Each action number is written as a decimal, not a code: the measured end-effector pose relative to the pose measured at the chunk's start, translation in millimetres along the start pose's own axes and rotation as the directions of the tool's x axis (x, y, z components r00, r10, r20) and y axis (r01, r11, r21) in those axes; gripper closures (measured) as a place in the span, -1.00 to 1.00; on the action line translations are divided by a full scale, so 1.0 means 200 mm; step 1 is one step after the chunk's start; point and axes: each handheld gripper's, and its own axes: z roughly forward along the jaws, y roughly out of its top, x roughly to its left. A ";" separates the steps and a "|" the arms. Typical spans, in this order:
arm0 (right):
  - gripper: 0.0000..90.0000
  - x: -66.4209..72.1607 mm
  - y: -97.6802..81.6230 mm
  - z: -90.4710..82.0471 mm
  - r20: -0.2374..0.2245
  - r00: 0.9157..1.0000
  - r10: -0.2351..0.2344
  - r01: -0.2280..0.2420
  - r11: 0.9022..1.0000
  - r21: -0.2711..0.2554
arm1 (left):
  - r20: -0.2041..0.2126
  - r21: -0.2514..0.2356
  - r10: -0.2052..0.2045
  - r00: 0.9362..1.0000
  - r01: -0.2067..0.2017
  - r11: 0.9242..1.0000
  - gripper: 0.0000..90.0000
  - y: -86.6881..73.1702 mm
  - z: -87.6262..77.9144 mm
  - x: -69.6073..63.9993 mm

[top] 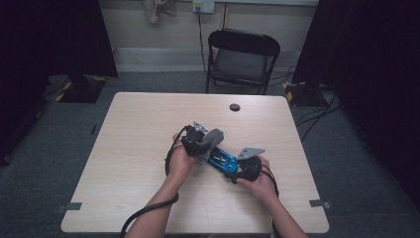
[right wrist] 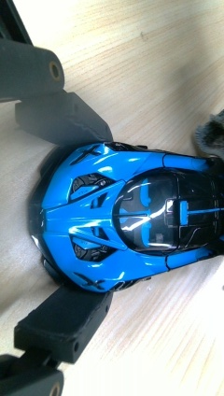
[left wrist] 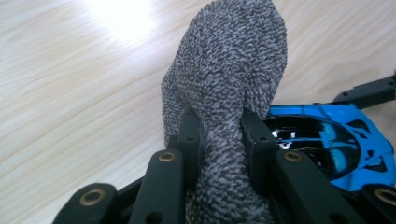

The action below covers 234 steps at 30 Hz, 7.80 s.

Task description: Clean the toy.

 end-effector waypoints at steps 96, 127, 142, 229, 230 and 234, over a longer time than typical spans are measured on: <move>-0.46 0.00 0.00 0.00 0.001 1.000 0.000 0.000 1.000 0.000 | 0.139 0.016 0.013 0.990 -0.016 1.000 0.62 0.04 0.08 -0.26; -0.46 0.00 0.00 0.00 0.001 1.000 0.001 -0.001 1.000 0.000 | 0.041 0.030 -0.008 0.999 0.007 1.000 0.62 0.03 0.04 -0.08; -0.46 0.00 0.00 0.00 0.001 1.000 0.001 -0.001 1.000 0.000 | 0.011 0.039 0.001 1.000 -0.001 0.999 0.61 0.04 0.03 -0.03; -0.47 -0.03 0.17 -0.04 0.003 0.999 0.037 -0.037 0.998 -0.057 | 0.033 0.084 -0.009 0.999 0.006 0.996 0.47 -0.45 -0.27 0.13; -0.43 -0.04 0.18 -0.03 0.004 0.999 0.036 -0.036 0.998 -0.055 | 0.035 0.087 -0.006 0.999 0.003 0.996 0.47 -0.45 -0.28 0.13; -0.17 -0.05 0.23 0.01 -0.032 0.999 0.028 -0.030 0.998 -0.059 | 0.037 0.074 -0.003 0.999 0.001 0.997 0.47 -0.46 -0.27 0.13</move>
